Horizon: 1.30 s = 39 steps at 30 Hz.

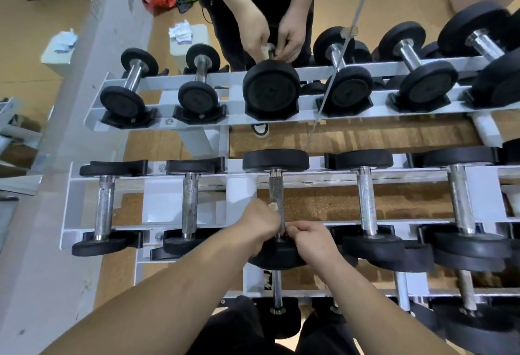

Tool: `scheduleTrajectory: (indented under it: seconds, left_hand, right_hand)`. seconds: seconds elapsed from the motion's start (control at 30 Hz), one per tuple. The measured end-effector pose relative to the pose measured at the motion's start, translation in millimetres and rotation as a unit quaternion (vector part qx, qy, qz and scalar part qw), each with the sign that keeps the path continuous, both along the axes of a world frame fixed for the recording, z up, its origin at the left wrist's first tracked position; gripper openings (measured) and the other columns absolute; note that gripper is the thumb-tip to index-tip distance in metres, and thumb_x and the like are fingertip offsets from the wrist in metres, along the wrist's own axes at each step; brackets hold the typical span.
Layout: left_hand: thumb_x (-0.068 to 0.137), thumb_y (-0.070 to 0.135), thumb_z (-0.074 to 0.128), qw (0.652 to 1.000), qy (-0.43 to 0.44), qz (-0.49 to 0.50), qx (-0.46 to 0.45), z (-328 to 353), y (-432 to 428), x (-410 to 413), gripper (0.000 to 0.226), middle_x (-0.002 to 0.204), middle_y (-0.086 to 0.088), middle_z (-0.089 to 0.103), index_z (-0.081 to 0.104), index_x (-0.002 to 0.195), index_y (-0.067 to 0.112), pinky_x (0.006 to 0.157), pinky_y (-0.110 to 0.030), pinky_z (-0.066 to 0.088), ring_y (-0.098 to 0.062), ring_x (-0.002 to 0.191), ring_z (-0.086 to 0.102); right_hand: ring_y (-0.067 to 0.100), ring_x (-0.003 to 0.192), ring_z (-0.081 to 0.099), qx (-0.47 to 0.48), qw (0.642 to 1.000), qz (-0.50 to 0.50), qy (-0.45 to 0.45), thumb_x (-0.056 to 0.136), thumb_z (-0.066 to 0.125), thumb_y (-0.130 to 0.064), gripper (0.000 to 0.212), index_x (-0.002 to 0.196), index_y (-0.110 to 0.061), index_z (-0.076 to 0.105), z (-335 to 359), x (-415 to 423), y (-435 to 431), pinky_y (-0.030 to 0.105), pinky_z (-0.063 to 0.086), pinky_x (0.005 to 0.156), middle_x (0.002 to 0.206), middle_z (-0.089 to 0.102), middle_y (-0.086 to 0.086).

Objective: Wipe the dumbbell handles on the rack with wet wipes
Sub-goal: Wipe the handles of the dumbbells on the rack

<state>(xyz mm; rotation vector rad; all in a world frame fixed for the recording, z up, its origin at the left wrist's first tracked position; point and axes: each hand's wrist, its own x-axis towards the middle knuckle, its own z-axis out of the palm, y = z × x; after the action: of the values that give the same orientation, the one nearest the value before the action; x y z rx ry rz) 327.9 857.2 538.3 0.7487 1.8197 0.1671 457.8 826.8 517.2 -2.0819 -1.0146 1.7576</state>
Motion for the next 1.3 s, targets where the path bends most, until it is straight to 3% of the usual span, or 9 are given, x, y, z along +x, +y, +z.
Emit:
scheduleTrajectory:
  seconds: [0.17,0.3,0.47,0.57,0.67,0.73,0.87,1.13,1.3]
  left_hand:
    - [0.106,0.005,0.04,0.965,-0.129,0.22,0.066,1.6,52.3,-2.8,0.03,0.073,-0.012,0.06,0.058,0.082,0.013,0.066,-0.036,0.048,-0.029,0.071,0.058]
    - [0.098,-0.004,0.035,0.987,-0.104,0.082,0.096,9.7,14.3,-5.5,0.035,0.073,-0.012,0.065,0.056,0.077,0.013,0.059,-0.029,0.049,-0.024,0.068,0.059]
    - [0.103,-0.002,0.049,0.974,-0.203,0.082,0.054,40.0,-20.7,-30.2,0.034,0.086,-0.007,0.076,0.075,0.089,0.016,0.083,-0.033,0.061,-0.021,0.086,0.071]
    - [0.108,0.002,0.046,0.937,-0.274,0.199,0.085,50.2,-10.8,-36.6,0.021,0.115,-0.017,0.072,0.063,0.119,0.005,0.089,-0.04,0.063,-0.029,0.106,0.072]
    - [0.104,0.002,0.054,0.908,-0.357,0.209,0.07,50.8,-9.2,-36.3,0.024,0.126,-0.022,0.07,0.059,0.127,-0.002,0.094,-0.047,0.061,-0.033,0.114,0.071]
    - [0.101,0.0,0.058,0.877,-0.434,0.204,0.034,52.6,-15.4,-29.6,0.023,0.127,-0.024,0.07,0.064,0.123,-0.003,0.098,-0.049,0.058,-0.036,0.117,0.069]
    - [0.096,0.002,0.066,0.839,-0.517,0.169,0.024,49.8,-22.6,-10.8,0.016,0.12,-0.025,0.068,0.066,0.113,0.001,0.097,-0.046,0.058,-0.037,0.116,0.067]
    - [0.099,0.026,0.066,0.974,-0.16,0.1,0.122,32.8,-23.9,-15.9,0.024,0.087,-0.011,0.077,0.058,0.121,0.019,0.076,-0.046,0.064,-0.031,0.081,0.077]
    - [0.101,0.035,0.056,0.94,0.051,-0.173,0.289,1.3,-61.5,-30.4,0.013,0.092,0.012,0.064,0.066,0.105,0.029,0.086,-0.033,0.054,-0.005,0.087,0.062]
  right_hand:
    - [0.006,0.083,0.064,0.006,1.0,0.018,-0.017,0.104,0.055,-0.019,0.029,0.094,-0.023,0.082,0.2,-0.9,0.8,0.009,0.04,0.056,0.088,0.074,-0.015]
    - [0.012,0.08,0.063,0.015,0.999,0.018,-0.024,0.104,0.054,-0.017,0.029,0.094,-0.017,0.081,0.5,0.0,0.0,0.019,0.041,0.06,0.089,0.076,-0.004]
    - [0.028,0.09,0.067,0.028,0.998,0.031,-0.04,0.107,0.049,-0.022,0.031,0.102,-0.007,0.075,-0.7,-2.6,-3.3,0.03,0.039,0.066,0.1,0.074,0.015]
    - [0.004,0.089,0.06,0.069,0.997,-0.017,-0.037,0.11,0.045,-0.037,0.032,0.112,-0.018,0.07,16.3,-0.5,-8.1,0.027,0.041,0.072,0.096,0.068,-0.007]
    - [0.008,0.099,0.068,0.091,0.979,-0.151,0.104,0.1,0.052,-0.061,0.048,0.097,-0.021,0.077,35.7,6.8,-2.2,0.027,0.05,0.089,0.1,0.076,-0.005]
    - [0.021,0.117,0.07,0.062,0.961,-0.145,0.225,0.094,0.057,-0.068,0.059,0.113,-0.017,0.079,41.9,16.8,4.7,0.041,0.05,0.108,0.117,0.077,0.007]
    - [0.026,0.125,0.065,-0.051,0.917,-0.088,0.387,0.105,0.058,-0.035,0.045,0.139,-0.006,0.063,57.3,28.3,8.9,0.041,0.047,0.114,0.135,0.067,0.017]
    - [0.032,0.111,0.073,-0.032,0.929,-0.285,0.234,0.106,0.058,-0.014,0.026,0.129,-0.004,0.061,44.6,43.2,23.3,0.045,0.062,0.093,0.122,0.073,0.018]
    - [0.024,0.111,0.067,0.019,0.958,-0.261,0.119,0.106,0.055,-0.011,0.019,0.123,-0.016,0.062,33.8,25.8,48.2,0.043,0.056,0.103,0.117,0.069,0.006]
